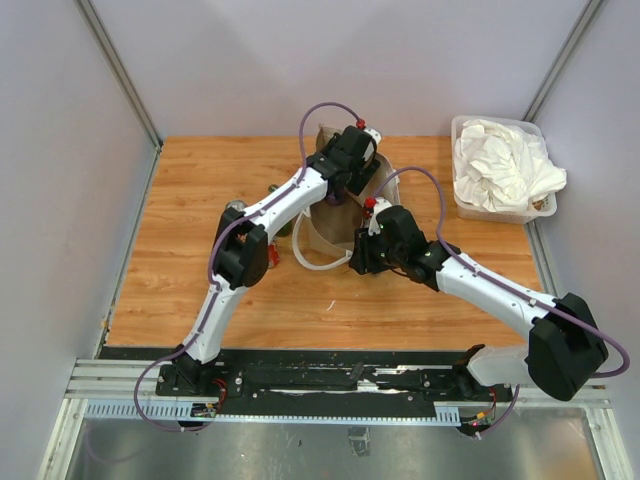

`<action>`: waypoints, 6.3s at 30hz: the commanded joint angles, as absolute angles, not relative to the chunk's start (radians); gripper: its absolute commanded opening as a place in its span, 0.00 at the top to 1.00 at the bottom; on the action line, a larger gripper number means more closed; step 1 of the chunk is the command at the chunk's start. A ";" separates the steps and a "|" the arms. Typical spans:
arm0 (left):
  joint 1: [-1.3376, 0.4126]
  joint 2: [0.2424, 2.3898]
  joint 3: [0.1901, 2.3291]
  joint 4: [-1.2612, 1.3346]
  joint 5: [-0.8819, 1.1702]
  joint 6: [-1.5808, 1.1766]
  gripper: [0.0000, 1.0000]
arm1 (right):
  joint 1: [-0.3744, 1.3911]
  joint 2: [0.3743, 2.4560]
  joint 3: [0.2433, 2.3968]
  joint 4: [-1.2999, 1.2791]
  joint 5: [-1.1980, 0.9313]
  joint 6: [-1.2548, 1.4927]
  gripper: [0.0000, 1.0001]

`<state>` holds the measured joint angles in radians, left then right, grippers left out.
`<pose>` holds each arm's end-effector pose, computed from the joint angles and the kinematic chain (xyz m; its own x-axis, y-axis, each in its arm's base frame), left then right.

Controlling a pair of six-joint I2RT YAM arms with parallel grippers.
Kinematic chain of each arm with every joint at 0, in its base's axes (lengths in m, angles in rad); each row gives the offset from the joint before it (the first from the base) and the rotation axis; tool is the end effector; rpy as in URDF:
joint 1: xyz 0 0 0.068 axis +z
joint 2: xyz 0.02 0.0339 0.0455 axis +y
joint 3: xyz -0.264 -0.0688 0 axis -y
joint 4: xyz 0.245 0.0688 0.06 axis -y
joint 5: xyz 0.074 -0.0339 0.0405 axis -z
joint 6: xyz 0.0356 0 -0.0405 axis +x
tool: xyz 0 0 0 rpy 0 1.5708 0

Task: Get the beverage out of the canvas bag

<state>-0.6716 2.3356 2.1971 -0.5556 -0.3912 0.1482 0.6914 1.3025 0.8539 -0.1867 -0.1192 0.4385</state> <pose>0.4280 -0.3228 0.2612 -0.4442 0.5275 -0.7242 0.4160 0.8373 0.3547 0.2167 0.1849 0.2510 -0.7140 -0.0437 -0.6988 -0.4459 0.7979 0.4056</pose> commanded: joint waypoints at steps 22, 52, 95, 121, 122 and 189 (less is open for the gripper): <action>-0.648 2.476 2.271 -0.627 -0.473 0.157 0.04 | 0.721 1.337 0.821 -0.304 -0.133 0.457 0.58; -0.617 2.541 2.230 -0.725 -0.376 0.068 0.09 | 0.721 1.331 0.819 -0.306 -0.122 0.448 0.59; -0.614 2.434 1.998 -0.612 -0.311 -0.003 0.81 | 0.721 1.339 0.795 -0.279 -0.135 0.459 0.59; -0.653 2.091 2.036 -0.581 -0.264 0.052 0.99 | 0.723 1.363 0.835 -0.270 -0.135 0.451 0.58; -0.658 2.076 2.036 -0.583 -0.264 0.053 0.99 | 0.723 1.365 0.839 -0.269 -0.135 0.450 0.58; -0.184 1.100 0.688 -0.088 -0.277 -0.217 0.88 | 0.721 1.278 0.992 -0.437 0.006 0.359 0.49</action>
<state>-0.1974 1.0851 0.6788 -0.2478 -0.3038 -0.2131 0.6960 1.2800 0.9569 -0.3660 -0.0433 0.3840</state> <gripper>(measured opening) 0.721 0.505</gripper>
